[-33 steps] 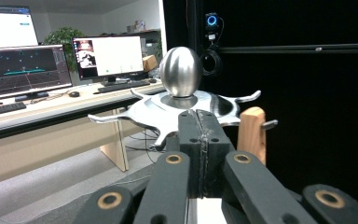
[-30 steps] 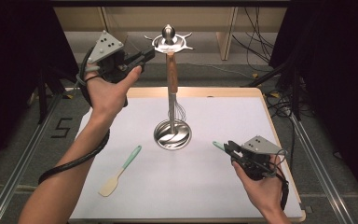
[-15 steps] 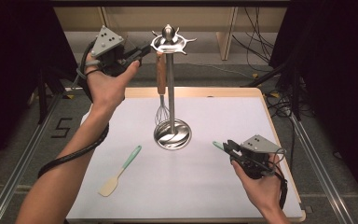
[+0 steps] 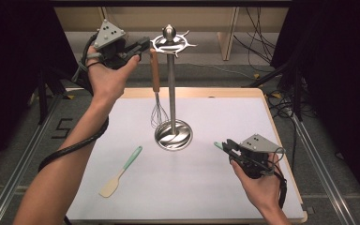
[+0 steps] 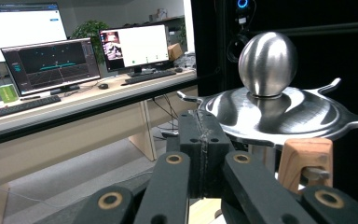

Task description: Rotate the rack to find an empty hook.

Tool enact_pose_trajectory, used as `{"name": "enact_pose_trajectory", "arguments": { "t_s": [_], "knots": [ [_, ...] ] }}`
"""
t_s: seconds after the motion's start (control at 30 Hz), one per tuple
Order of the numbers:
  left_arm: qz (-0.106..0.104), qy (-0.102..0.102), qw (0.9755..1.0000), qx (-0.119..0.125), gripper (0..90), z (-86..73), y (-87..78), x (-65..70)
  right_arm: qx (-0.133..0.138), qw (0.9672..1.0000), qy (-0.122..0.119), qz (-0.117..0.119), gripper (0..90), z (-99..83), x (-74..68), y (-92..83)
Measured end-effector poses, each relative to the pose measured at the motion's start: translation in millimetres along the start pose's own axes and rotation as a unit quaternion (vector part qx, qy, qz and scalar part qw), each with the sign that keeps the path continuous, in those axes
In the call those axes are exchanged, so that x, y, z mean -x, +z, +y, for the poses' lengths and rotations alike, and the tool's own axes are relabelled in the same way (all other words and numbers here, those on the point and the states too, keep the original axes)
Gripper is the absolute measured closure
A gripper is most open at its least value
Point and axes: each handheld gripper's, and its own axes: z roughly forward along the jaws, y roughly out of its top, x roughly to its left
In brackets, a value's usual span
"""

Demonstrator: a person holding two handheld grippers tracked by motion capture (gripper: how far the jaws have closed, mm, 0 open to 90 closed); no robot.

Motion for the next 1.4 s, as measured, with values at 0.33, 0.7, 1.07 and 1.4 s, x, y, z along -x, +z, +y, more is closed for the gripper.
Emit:
{"name": "enact_pose_trajectory", "arguments": {
  "t_s": [0.33, 0.7, 1.07, 1.4],
  "knots": [
    [-0.001, 0.002, 1.0, -0.003, 89.1, 0.6, 4.4, -3.4, -0.017, 0.9998, 0.005, 0.006, 75.7, 0.9, -0.8, -1.8],
    [-0.007, -0.003, 0.9998, 0.016, 89.0, -5.1, -5.2, -5.1, -0.004, 1.0, 0.006, -0.001, 74.3, -0.3, -3.1, -0.7],
    [-0.038, -0.034, 0.9986, 0.015, 55.7, -28.4, -50.5, -0.8, -0.014, 0.9997, -0.019, -0.004, 68.7, 0.0, 2.7, -2.7],
    [-0.035, -0.038, 0.9986, -0.005, 39.9, -61.3, -74.3, 4.1, -0.028, 0.9995, -0.014, -0.004, 64.8, 0.7, 8.1, -6.2]
  ]
}}
